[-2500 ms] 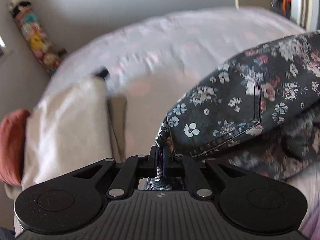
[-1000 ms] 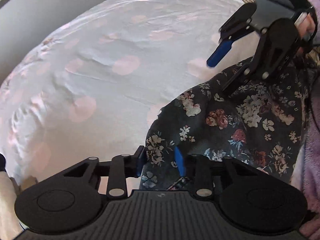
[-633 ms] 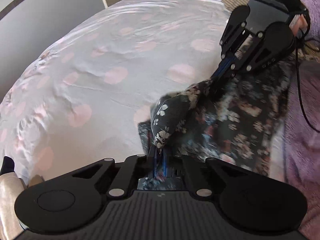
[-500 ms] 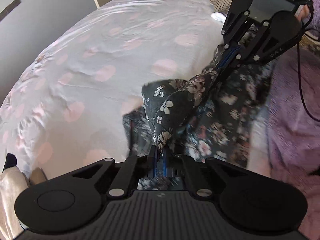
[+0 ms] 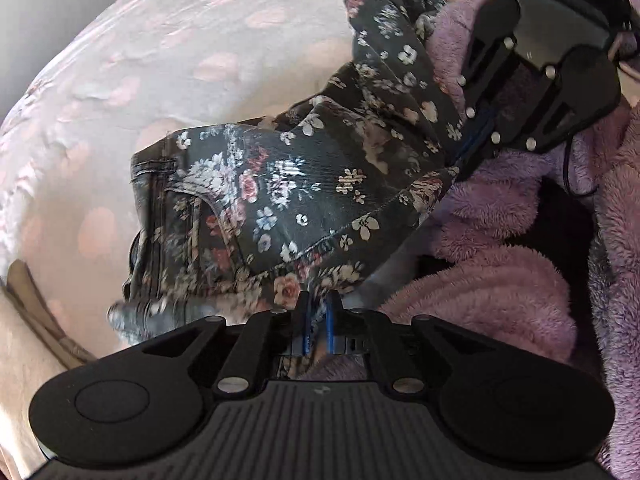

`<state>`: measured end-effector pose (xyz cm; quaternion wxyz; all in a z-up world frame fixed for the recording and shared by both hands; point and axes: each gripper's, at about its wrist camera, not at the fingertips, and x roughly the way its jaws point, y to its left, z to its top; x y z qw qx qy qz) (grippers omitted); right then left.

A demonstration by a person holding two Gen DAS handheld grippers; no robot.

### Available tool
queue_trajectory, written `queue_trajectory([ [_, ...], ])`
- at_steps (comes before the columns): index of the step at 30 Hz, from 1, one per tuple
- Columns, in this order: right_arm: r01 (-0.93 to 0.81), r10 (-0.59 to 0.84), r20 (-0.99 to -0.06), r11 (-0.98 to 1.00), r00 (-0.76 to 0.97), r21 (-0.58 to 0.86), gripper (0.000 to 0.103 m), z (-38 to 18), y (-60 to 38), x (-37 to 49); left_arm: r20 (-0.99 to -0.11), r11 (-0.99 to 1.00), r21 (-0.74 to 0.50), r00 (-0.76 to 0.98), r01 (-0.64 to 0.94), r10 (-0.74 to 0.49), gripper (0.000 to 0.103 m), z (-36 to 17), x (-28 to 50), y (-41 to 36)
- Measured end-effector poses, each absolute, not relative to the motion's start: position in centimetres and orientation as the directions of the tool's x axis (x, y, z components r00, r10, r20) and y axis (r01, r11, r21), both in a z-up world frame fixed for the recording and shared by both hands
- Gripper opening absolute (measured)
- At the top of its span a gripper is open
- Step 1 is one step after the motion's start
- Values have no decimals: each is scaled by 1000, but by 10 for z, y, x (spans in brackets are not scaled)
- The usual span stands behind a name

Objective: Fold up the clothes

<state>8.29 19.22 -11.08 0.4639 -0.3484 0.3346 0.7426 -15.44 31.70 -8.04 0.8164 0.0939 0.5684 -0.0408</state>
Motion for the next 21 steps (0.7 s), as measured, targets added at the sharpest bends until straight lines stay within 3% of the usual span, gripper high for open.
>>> queue_trajectory([
  [3,-928,467,-825,-331,-318,170,5,-112,188,81,-926,984,125,371,127,69,20,-69,-161,324],
  [8,-937,484,-821,-307,-302,164,14,-113,180,78,-897,965,238,405,108,176,25,-52,-169,324],
  [9,-939,488,-821,-305,-298,160,17,-113,178,77,-891,961,257,410,107,193,31,-50,-168,327],
  [11,-939,502,-815,-315,-288,138,33,-105,174,69,-877,954,289,421,82,230,46,-49,-164,335],
  [21,-960,583,-785,-277,-209,49,47,-81,176,69,-895,971,234,382,-39,231,48,-59,-116,389],
])
